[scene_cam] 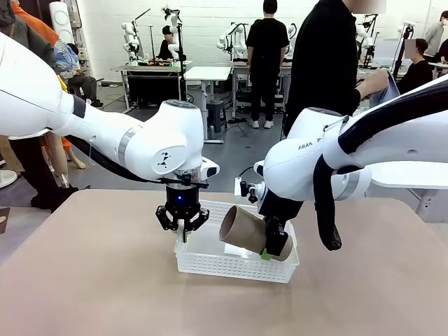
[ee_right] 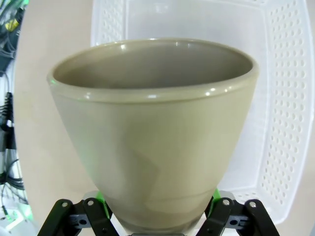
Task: Clean and organize the cups into the basket.
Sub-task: Pick up the Organizing basket and move it to the center of the table, then pick up the Reusable plastic cup from the right side of the table and place it inside the Organizing basket.
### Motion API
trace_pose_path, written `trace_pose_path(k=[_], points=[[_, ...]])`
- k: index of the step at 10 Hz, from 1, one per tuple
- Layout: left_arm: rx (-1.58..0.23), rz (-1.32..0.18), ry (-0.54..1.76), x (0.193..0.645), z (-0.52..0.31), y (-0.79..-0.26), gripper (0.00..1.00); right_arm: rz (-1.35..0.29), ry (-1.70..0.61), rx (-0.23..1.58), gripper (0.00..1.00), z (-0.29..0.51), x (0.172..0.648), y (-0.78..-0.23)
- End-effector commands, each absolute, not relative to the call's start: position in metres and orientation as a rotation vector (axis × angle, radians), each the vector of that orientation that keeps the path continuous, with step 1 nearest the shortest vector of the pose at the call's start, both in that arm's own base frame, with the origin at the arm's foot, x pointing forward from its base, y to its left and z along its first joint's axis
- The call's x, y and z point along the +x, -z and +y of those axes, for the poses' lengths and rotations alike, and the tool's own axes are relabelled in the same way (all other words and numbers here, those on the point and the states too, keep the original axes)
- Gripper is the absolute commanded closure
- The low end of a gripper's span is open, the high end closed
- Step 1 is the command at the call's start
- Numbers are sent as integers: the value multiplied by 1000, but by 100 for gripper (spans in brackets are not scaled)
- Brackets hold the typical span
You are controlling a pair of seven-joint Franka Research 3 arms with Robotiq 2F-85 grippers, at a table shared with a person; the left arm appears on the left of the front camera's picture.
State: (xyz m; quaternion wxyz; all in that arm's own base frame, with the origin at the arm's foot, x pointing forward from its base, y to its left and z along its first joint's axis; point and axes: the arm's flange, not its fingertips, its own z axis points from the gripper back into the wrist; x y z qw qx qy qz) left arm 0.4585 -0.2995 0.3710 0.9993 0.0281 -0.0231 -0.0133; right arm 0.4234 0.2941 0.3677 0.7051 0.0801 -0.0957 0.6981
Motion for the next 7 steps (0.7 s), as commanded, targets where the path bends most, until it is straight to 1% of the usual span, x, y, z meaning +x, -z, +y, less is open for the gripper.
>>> trace_pose_path(k=[1, 7], points=[[59, -51, 22, 458, -300, -373, 100, -190, -1523, 153, 19, 295, 436, -356], [59, -51, 22, 458, -300, -373, 100, -104, -1515, 179, 19, 302, 454, -326]])
